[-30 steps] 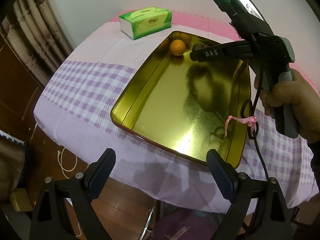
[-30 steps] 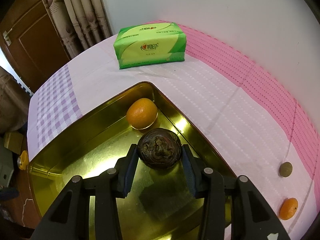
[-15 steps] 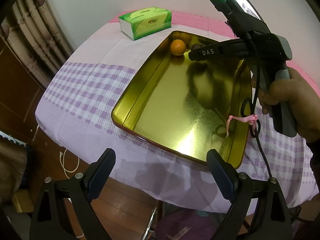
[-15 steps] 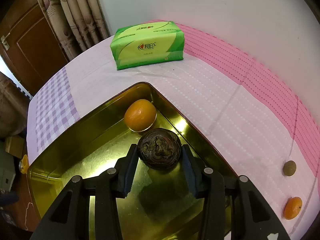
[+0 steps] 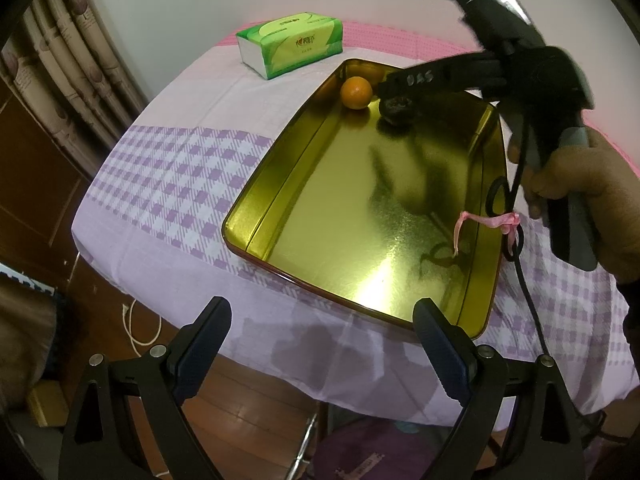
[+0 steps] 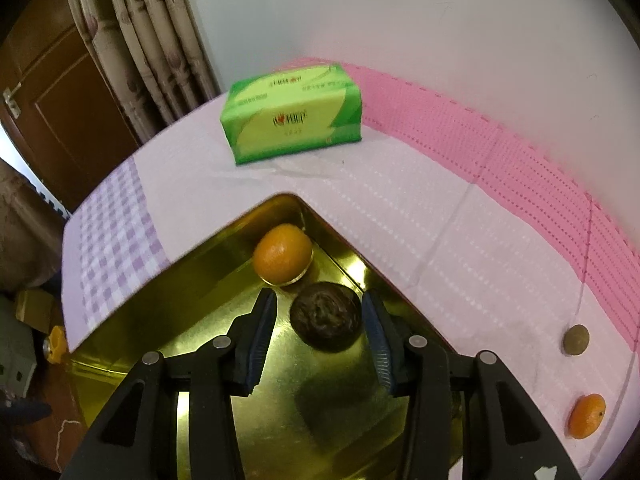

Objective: Organize fruits
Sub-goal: 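Move both grippers back toward the remaining fruit pile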

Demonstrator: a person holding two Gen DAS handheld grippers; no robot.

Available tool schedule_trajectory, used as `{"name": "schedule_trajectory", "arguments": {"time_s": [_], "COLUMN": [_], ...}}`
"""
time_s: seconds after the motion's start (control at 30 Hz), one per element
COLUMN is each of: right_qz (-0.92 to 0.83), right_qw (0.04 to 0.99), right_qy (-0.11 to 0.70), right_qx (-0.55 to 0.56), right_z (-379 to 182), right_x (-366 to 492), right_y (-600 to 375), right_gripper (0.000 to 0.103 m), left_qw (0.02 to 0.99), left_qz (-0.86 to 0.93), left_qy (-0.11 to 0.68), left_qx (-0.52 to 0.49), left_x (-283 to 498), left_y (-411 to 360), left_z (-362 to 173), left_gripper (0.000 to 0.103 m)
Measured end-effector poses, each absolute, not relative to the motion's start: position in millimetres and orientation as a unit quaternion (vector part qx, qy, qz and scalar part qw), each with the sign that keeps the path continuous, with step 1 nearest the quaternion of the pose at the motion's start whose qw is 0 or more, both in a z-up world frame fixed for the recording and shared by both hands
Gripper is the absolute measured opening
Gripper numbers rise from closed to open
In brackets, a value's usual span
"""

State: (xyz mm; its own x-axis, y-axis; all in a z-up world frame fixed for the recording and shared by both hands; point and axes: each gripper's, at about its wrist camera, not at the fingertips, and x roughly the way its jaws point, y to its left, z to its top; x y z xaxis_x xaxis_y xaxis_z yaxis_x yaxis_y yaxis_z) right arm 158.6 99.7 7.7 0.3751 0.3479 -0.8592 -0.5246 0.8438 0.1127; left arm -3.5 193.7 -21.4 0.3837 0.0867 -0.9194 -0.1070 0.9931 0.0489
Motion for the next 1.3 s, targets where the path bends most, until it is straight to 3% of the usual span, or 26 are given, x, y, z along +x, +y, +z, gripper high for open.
{"name": "schedule_trajectory", "arguments": {"time_s": [0.13, 0.53, 0.8, 1.03, 1.3], "right_qz": [0.280, 0.185, 0.020, -0.023, -0.019], "right_qw": [0.838, 0.904, 0.904, 0.898, 0.899], "right_qy": [0.465, 0.384, 0.425, 0.439, 0.435], "right_qx": [-0.057, -0.006, -0.031, -0.005, 0.037], "right_z": [29, 89, 59, 28, 8], "right_x": [144, 16, -47, -60, -63], "right_y": [85, -76, -211, -262, -283], "right_gripper": [0.056, 0.069, 0.070, 0.070, 0.070], "left_qw": [0.832, 0.856, 0.876, 0.844, 0.795], "left_qz": [0.057, 0.024, -0.083, -0.199, -0.245], "left_qy": [0.552, 0.517, 0.472, 0.492, 0.555], "left_qx": [-0.009, 0.019, 0.054, 0.073, 0.015], "left_x": [-3, -14, -29, -17, 62], "left_y": [193, 172, 128, 76, 31], "left_z": [-21, -8, 7, 12, 18], "left_gripper": [0.092, 0.092, 0.092, 0.092, 0.092]}}
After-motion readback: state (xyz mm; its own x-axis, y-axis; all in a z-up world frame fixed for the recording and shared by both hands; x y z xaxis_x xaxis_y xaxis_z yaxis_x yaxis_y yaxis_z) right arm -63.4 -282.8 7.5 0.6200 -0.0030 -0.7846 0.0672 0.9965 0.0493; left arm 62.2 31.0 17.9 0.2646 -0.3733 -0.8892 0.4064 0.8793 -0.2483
